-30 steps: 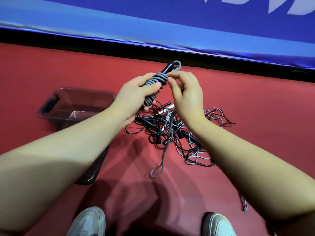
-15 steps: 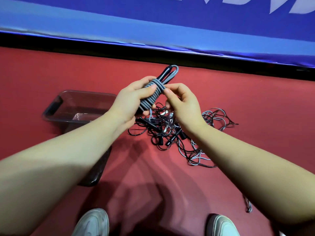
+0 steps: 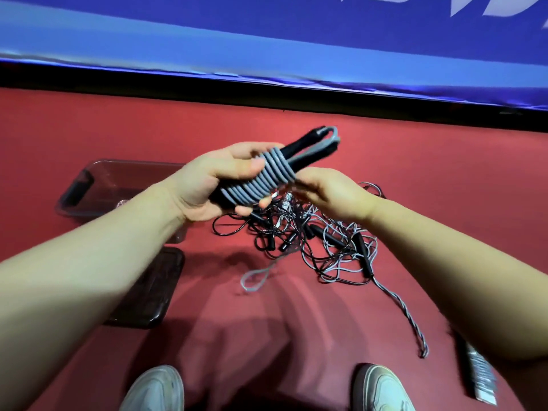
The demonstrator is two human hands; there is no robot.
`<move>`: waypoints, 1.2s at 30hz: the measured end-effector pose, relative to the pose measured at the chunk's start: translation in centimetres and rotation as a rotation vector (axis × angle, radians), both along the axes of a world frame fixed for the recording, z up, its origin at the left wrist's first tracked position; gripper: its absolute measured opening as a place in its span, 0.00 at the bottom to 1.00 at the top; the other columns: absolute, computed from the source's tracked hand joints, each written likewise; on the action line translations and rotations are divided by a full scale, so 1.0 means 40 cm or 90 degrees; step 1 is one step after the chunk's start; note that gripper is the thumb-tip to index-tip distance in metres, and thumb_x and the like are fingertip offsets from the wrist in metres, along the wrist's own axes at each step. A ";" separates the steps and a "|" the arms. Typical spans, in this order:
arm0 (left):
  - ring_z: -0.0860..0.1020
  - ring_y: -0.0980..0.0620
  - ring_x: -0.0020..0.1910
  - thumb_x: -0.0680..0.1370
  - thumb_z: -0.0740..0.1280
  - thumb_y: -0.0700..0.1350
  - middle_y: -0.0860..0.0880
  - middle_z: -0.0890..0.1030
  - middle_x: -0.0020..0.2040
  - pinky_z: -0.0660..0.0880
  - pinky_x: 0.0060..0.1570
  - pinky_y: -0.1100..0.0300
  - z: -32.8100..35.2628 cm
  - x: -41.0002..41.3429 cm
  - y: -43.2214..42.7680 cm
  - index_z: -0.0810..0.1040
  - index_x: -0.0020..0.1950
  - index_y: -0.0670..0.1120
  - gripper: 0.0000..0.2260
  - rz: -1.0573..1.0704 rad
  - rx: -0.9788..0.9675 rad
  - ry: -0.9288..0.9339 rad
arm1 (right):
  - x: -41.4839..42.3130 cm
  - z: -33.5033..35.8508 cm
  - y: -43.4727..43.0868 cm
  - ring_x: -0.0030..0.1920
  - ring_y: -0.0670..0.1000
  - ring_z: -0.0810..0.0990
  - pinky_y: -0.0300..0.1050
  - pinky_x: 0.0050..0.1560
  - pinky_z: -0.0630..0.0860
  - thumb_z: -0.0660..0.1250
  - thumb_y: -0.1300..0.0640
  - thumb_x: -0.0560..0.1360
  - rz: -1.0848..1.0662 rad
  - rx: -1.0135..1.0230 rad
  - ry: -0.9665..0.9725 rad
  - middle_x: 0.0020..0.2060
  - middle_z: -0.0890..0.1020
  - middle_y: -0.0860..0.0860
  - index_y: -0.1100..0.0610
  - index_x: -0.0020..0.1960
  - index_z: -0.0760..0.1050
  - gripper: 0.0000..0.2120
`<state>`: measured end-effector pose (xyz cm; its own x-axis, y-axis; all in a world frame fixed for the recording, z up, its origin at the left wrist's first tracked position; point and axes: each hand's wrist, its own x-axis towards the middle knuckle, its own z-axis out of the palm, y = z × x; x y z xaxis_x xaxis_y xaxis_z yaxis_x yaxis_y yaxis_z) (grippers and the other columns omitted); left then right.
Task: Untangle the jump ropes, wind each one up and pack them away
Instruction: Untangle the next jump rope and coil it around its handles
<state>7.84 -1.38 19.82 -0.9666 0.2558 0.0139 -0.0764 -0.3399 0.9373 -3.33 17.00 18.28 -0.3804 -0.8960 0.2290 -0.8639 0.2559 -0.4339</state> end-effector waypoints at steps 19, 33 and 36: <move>0.71 0.52 0.65 0.76 0.67 0.51 0.57 0.73 0.68 0.68 0.61 0.59 -0.033 -0.003 0.073 0.67 0.70 0.62 0.24 0.132 -0.896 -0.084 | 0.039 0.099 -0.035 0.43 0.54 0.74 0.44 0.39 0.67 0.58 0.52 0.79 -0.083 0.368 0.024 0.44 0.80 0.55 0.59 0.54 0.77 0.14; 0.73 0.52 0.36 0.78 0.64 0.41 0.50 0.75 0.40 0.71 0.27 0.63 -0.039 -0.003 0.006 0.75 0.60 0.55 0.12 0.316 -0.460 -0.046 | 0.106 0.020 -0.041 0.32 0.42 0.75 0.37 0.35 0.68 0.56 0.50 0.81 -0.281 -0.110 -0.317 0.37 0.81 0.46 0.56 0.53 0.80 0.16; 0.75 0.52 0.36 0.79 0.64 0.41 0.50 0.77 0.43 0.70 0.25 0.64 -0.034 -0.004 0.001 0.73 0.66 0.51 0.16 0.325 -0.367 -0.050 | 0.090 0.003 -0.062 0.23 0.41 0.62 0.35 0.25 0.59 0.56 0.52 0.81 -0.253 -0.146 -0.624 0.31 0.74 0.46 0.55 0.47 0.79 0.14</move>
<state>7.67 -1.36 18.47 -0.9594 -0.2756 -0.0601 -0.1155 0.1893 0.9751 0.28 14.53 18.38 -0.7434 -0.6425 -0.1859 0.0115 0.2656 -0.9640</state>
